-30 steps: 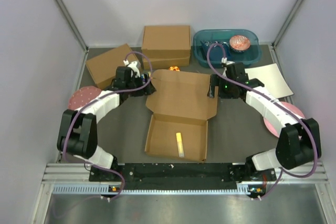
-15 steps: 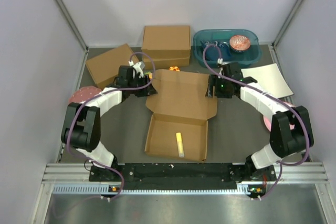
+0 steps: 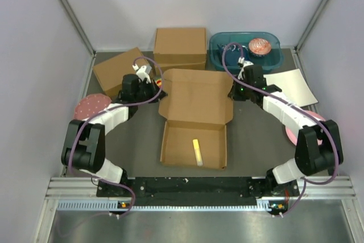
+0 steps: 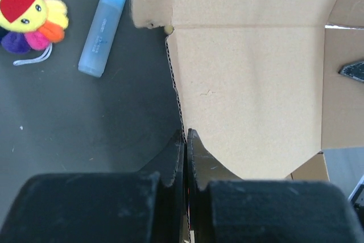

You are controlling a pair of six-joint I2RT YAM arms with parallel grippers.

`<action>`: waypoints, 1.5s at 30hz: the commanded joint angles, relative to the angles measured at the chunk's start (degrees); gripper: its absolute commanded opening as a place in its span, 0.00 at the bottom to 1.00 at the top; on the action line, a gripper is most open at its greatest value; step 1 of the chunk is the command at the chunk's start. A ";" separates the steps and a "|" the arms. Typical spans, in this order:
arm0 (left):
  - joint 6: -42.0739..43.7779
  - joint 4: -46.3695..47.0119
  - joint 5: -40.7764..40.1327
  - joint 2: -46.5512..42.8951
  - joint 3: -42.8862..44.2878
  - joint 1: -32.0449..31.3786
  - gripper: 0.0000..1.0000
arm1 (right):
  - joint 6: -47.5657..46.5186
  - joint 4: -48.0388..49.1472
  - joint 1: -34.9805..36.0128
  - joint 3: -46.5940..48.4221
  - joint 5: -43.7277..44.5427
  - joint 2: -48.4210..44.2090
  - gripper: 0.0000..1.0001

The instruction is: Fold the paper box

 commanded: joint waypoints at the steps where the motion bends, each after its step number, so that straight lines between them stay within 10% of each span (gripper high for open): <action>1: -4.81 22.81 0.96 -7.32 -6.60 0.01 0.00 | -1.88 9.82 0.19 -2.54 0.91 -8.33 0.00; 15: 6.51 61.70 -23.56 -15.25 -26.57 -12.64 0.01 | -9.00 36.82 9.59 -22.58 16.64 -24.77 0.00; 31: 16.18 74.19 -38.43 -16.04 -37.83 -20.55 0.00 | -7.78 7.92 15.05 -21.55 18.58 -38.93 0.16; 45: 20.57 78.95 -38.34 -14.99 -39.23 -22.49 0.00 | -8.39 -10.72 10.59 -5.81 8.67 -28.57 0.51</action>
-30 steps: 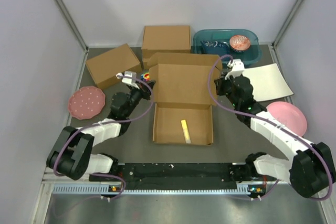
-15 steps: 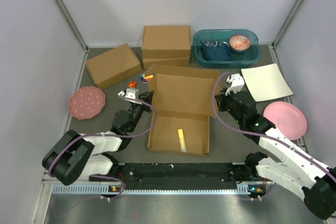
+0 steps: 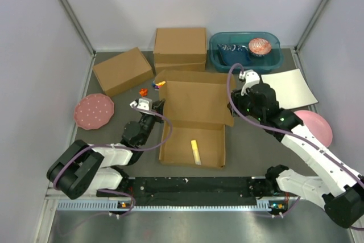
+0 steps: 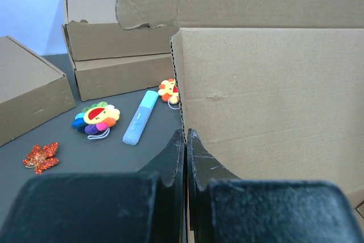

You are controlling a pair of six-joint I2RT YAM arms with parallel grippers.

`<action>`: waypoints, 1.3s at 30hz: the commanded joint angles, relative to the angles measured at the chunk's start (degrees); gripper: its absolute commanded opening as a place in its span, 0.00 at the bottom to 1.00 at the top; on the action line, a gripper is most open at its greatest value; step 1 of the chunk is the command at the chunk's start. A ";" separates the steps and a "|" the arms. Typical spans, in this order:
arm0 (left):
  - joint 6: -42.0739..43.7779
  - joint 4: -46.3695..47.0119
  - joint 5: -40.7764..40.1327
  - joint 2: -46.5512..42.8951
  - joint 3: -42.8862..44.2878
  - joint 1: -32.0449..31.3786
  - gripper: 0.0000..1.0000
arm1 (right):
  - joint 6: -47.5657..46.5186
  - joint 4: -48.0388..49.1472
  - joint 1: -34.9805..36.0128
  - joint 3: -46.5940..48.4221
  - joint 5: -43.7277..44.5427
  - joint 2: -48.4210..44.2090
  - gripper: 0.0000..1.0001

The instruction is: Fold the paper box

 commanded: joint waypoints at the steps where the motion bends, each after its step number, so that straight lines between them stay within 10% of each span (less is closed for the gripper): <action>1: 2.87 15.65 -0.72 0.53 -0.79 -1.20 0.00 | 0.27 -6.92 -4.29 6.02 -6.27 3.63 0.58; 12: 3.84 15.65 -1.08 0.62 -0.53 -1.73 0.00 | -0.88 -11.33 -6.85 11.66 -12.52 11.80 0.65; 39: 1.73 6.45 -5.20 -5.86 1.13 -1.90 0.03 | -0.52 2.21 -7.38 1.90 -8.48 11.47 0.04</action>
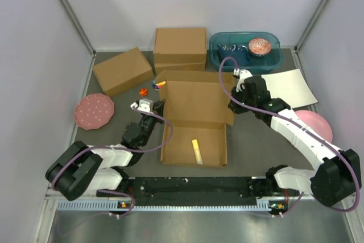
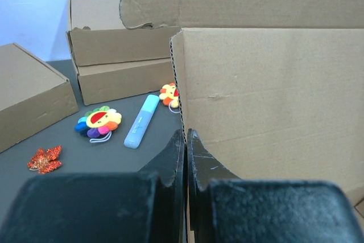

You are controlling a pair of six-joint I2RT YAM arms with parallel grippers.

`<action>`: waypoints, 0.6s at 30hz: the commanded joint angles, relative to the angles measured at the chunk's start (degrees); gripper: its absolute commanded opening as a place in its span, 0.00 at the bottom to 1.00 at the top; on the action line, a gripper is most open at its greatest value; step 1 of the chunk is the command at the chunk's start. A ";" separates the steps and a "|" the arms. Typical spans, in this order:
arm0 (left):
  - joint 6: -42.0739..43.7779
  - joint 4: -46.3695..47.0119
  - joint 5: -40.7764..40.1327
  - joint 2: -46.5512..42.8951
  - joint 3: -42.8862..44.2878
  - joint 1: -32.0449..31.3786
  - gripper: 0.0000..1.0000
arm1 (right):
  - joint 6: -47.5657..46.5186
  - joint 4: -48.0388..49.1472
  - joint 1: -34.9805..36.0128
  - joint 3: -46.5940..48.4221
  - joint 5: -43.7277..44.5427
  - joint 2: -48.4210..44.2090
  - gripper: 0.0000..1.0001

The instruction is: Fold the paper box

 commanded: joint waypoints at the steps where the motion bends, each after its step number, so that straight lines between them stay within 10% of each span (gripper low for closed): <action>1: -0.56 -2.29 -3.63 -7.82 2.15 -0.24 0.09 | -1.27 3.09 -0.38 -1.22 2.62 -3.42 0.02; 11: 0.66 -53.84 -11.01 -24.79 21.90 -0.15 0.66 | -2.76 5.37 0.58 -4.04 5.70 -6.68 0.00; 18: -1.00 -85.30 1.83 -23.23 37.47 2.55 0.82 | -3.20 4.85 1.90 -3.77 7.46 -7.12 0.00</action>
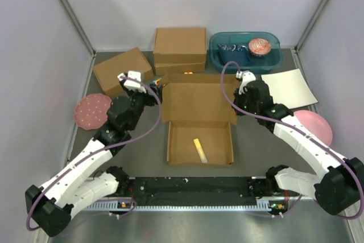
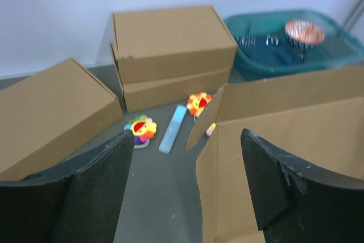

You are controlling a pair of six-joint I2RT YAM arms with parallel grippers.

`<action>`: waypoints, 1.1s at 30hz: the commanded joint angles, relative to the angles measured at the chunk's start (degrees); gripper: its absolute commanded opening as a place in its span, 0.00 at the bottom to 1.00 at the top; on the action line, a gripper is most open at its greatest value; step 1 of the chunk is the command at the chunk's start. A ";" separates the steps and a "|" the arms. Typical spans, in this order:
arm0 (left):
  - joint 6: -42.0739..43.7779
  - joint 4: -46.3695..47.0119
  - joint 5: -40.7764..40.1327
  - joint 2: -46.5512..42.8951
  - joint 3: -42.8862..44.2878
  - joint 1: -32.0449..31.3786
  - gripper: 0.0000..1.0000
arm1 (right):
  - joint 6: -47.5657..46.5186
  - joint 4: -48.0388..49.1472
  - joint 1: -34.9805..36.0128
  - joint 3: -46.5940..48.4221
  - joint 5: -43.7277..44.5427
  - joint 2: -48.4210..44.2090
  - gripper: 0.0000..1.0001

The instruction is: Fold the paper box

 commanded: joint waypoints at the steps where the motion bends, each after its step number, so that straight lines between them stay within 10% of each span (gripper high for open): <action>1: -1.24 -28.84 13.44 3.07 10.90 3.29 0.81 | -1.54 1.92 0.74 0.16 2.56 -2.26 0.00; 8: -3.88 -47.67 33.07 12.38 21.11 10.67 0.80 | -1.89 1.30 1.27 -0.02 2.74 -2.44 0.00; 16: -4.76 -47.42 34.75 19.94 21.73 11.47 0.87 | -1.98 1.21 1.89 0.33 2.83 -2.62 0.00; 27: -4.15 -46.54 35.11 25.66 27.53 11.56 0.55 | -2.07 1.21 2.59 0.16 2.65 -2.88 0.00; 33: -3.36 -46.54 35.46 27.86 26.57 11.56 0.56 | -1.81 1.21 2.59 0.16 2.48 -3.32 0.00</action>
